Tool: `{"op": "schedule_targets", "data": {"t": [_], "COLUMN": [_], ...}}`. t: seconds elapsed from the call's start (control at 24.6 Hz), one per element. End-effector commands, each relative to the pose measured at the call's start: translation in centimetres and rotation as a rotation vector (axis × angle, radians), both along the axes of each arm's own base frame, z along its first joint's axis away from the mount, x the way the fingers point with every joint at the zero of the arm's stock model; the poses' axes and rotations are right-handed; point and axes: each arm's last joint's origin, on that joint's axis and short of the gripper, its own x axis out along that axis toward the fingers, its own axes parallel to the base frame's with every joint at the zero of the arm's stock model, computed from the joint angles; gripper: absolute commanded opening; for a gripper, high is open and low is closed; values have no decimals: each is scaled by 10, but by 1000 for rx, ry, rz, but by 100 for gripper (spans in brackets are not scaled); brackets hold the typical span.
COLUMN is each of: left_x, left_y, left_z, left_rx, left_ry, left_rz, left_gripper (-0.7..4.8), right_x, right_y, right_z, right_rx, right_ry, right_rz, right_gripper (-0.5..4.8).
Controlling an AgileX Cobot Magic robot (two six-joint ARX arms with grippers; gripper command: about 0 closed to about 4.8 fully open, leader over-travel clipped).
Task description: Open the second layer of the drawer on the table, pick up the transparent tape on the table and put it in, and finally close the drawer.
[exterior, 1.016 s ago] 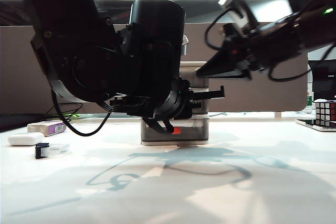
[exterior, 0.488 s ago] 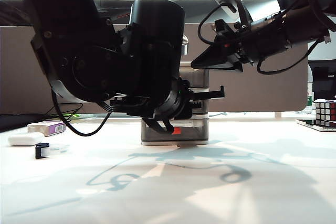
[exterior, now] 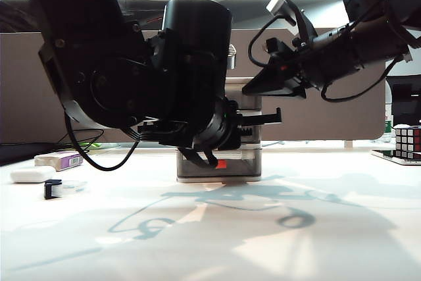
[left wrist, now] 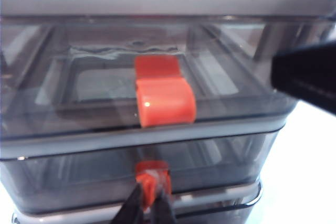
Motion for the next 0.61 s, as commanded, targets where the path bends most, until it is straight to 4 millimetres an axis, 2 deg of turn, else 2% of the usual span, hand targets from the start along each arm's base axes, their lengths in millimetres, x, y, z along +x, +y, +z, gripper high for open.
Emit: {"op": "schedule_targets", "data": {"t": [0.04, 0.61], "left_x": [0, -11], "left_y": [-1, -8], "left_z": [3, 10], "left_rx": [-1, 33], "left_ry": [-7, -25], "left_rz": [-3, -35], "left_gripper": [-6, -6], "right_x": [2, 15], "right_y": [1, 4], "right_z": [2, 15], "right_rx": [3, 8], "right_ry": [-27, -53], "right_rz": [-10, -37], "right_gripper": [-5, -5]}}
